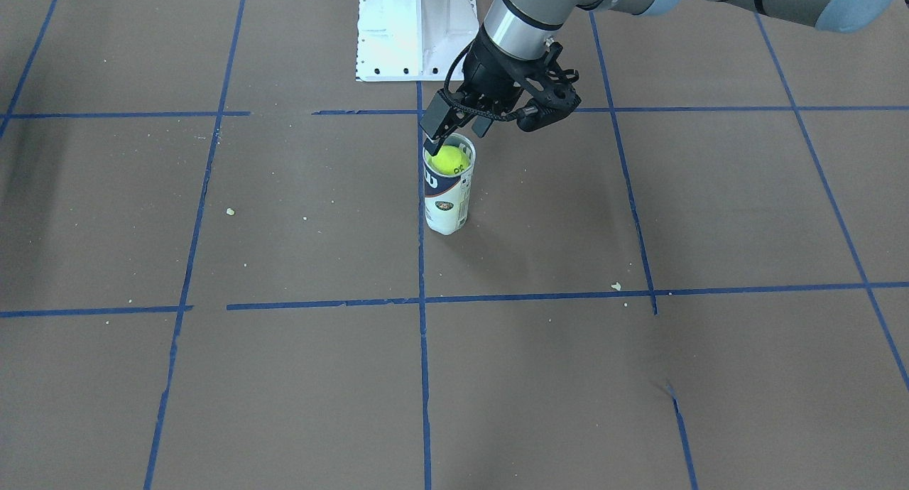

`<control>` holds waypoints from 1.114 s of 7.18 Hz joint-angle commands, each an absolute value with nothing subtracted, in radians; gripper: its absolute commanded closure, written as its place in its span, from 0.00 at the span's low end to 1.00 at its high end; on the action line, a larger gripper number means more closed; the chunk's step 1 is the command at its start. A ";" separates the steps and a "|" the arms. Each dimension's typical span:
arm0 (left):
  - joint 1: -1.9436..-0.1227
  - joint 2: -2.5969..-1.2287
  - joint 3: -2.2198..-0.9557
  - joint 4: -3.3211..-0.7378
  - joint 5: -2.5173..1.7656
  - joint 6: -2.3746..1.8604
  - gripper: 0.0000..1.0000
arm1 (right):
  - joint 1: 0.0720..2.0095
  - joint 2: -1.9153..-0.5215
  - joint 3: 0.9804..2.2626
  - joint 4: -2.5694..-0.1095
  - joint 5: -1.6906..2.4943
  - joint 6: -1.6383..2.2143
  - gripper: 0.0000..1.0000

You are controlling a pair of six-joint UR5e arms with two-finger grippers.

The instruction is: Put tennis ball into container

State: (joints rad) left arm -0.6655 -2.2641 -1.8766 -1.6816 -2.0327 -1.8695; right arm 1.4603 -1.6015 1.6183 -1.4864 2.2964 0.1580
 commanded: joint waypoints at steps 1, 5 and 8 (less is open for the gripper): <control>-0.742 -2.167 -1.926 -1.677 -2.043 -1.666 0.01 | 1.460 -1.601 1.618 -1.486 2.296 0.158 0.00; -1.114 -1.777 -1.950 -1.690 -2.233 -0.793 0.01 | 1.460 -1.601 1.618 -1.486 2.296 0.158 0.00; -1.494 -1.599 -1.673 -1.689 -2.298 -0.022 0.01 | 1.460 -1.601 1.618 -1.486 2.296 0.158 0.00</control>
